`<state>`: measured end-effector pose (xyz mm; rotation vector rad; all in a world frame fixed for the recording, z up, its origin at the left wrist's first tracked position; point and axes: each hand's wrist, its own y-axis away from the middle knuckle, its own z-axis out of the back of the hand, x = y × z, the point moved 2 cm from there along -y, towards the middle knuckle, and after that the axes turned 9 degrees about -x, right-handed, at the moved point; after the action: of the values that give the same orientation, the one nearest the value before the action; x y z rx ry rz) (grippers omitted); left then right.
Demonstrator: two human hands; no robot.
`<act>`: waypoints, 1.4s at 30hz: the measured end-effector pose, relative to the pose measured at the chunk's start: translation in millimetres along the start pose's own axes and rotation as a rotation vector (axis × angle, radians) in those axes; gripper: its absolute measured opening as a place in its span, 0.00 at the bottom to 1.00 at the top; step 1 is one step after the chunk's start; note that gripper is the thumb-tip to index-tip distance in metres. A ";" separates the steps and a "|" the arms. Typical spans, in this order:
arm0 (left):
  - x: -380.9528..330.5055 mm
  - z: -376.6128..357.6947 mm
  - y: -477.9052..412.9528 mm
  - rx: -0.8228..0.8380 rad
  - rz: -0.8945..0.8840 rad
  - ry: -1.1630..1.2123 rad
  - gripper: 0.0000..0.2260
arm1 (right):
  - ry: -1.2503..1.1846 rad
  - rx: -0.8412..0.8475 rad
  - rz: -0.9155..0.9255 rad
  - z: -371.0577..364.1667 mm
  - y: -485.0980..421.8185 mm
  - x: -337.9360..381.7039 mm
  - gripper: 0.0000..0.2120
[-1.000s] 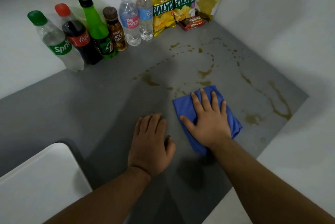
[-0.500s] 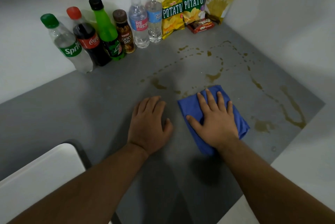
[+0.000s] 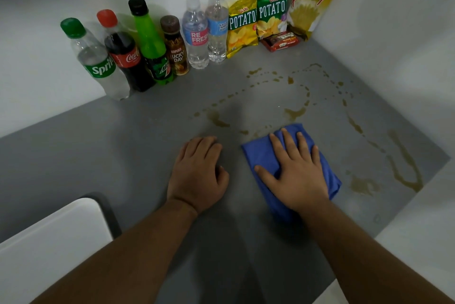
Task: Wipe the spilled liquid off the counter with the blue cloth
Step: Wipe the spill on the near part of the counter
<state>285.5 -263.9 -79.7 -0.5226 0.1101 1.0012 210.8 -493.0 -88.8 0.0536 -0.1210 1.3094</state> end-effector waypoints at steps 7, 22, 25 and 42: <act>0.1 0.6 -1.1 -0.017 0.028 0.034 0.20 | -0.039 0.010 0.197 -7.0 -1.2 42.5 0.38; 48.3 15.0 -27.5 -0.102 0.167 0.039 0.19 | -0.025 0.022 0.109 -8.9 -33.2 80.8 0.41; 72.1 21.2 -33.7 -0.108 0.214 -0.019 0.21 | -0.078 0.013 0.243 -11.7 -6.0 82.4 0.38; 85.5 14.5 -37.0 -0.042 0.298 -0.024 0.25 | -0.062 0.061 0.329 -14.2 -27.7 93.6 0.35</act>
<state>360.5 -206.8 -81.1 -0.5418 0.1483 1.3023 262.1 -408.7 -91.0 0.1303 -0.1474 1.6405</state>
